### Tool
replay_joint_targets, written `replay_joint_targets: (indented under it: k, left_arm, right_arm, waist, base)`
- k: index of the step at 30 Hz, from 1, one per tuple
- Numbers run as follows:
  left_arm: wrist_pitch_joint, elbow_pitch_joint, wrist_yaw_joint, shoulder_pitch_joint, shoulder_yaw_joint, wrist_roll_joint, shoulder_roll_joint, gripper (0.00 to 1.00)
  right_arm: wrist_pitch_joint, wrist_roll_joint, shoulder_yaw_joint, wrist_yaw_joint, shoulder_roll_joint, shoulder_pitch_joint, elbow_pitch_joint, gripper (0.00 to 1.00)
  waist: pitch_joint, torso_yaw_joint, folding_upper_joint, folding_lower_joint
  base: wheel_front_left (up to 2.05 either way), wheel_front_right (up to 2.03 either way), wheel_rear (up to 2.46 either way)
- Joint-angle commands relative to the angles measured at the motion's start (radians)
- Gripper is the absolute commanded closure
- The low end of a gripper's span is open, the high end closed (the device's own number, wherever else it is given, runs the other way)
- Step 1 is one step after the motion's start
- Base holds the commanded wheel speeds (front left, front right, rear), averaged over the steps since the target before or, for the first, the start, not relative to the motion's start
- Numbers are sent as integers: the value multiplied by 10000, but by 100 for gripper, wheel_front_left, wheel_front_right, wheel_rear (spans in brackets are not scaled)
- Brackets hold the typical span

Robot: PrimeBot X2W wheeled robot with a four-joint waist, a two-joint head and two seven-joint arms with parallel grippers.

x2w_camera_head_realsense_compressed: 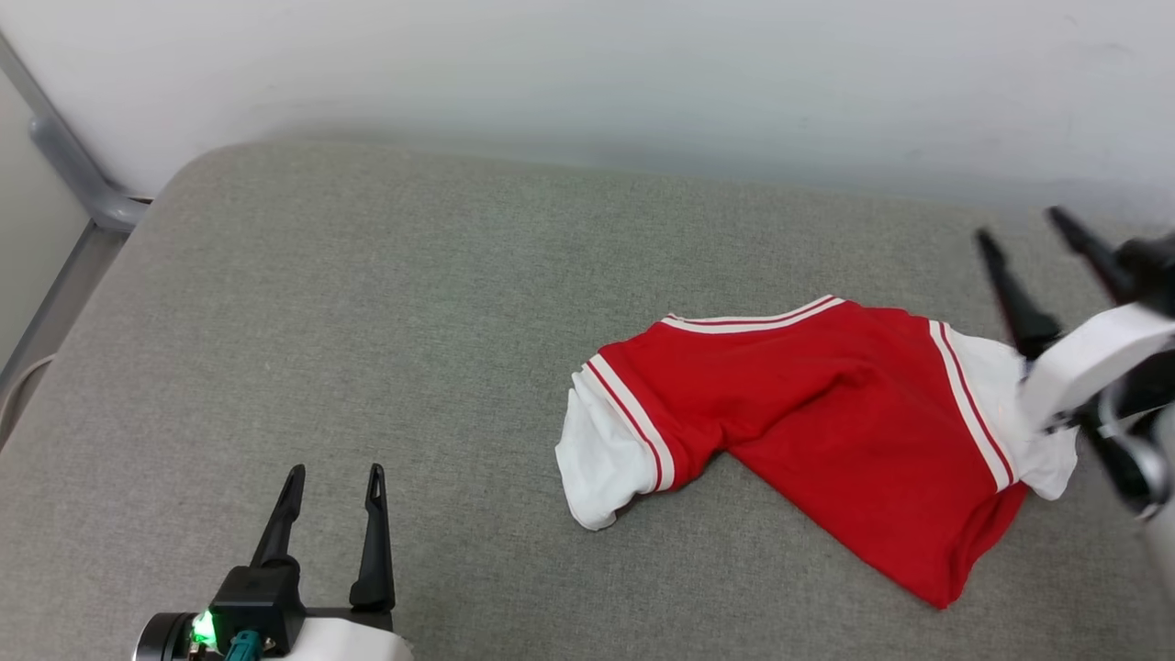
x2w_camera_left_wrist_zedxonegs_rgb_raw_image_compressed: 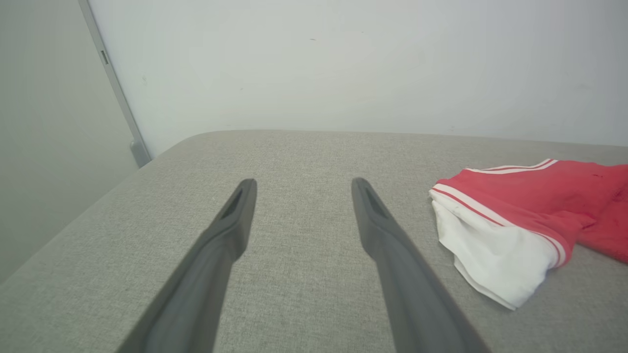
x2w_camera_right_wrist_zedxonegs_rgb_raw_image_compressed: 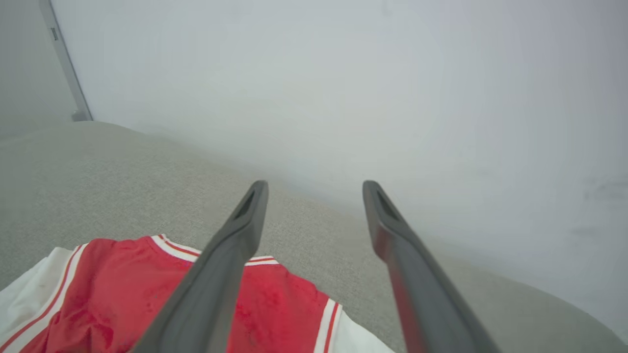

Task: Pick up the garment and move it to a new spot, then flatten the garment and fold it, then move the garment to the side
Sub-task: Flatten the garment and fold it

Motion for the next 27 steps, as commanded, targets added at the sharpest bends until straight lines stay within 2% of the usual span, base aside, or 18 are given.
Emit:
replay_joint_targets:
  k: [1, 4, 7, 15, 16, 21, 27]
  left_arm:
    - [-25, -66, -50, 64, 17, 66, -4, 0]
    - [-25, -128, -55, -114, 14, 73, -7, 0]
    - [-25, -188, -74, -276, -19, 46, -4, 0]
    - [-25, -414, -60, -709, -83, -100, -7, 0]
    - [-25, -414, -60, -709, -83, -100, -7, 0]
    - [-25, -523, -78, -1058, -196, -192, -5, 0]
    - [-25, -564, -107, -1484, -239, -288, -5, 0]
  right_arm:
    - [485, -212, -496, -14, -172, 117, -419, 0]
    - [1581, -483, -1147, -14, -599, 95, -915, 0]
    - [2925, -278, -1637, -13, -906, -5, -1275, 0]
    - [7171, 510, -1784, -14, -2082, -75, -1218, 0]
    - [7171, 510, -1784, -14, -2082, -75, -1218, 0]
    - [8934, 933, -1902, -14, -2469, -224, -836, 0]
    - [9788, 727, -2175, -14, -2430, -433, -329, 0]
  waist:
    - [98, -40, -1, 0]
    - [284, -32, -1, 0]
    - [531, 39, -1, 0]
    - [1435, 282, -1, 0]
    - [1435, 282, -1, 0]
    - [2091, 504, -1, 0]
    - [2744, 713, -1, 0]
  base:
    - [0, 0, 0]
    - [0, 0, 0]
    - [0, 0, 0]
    - [0, 0, 0]
    - [0, 0, 0]
    - [0, 0, 0]
    - [0, 0, 0]
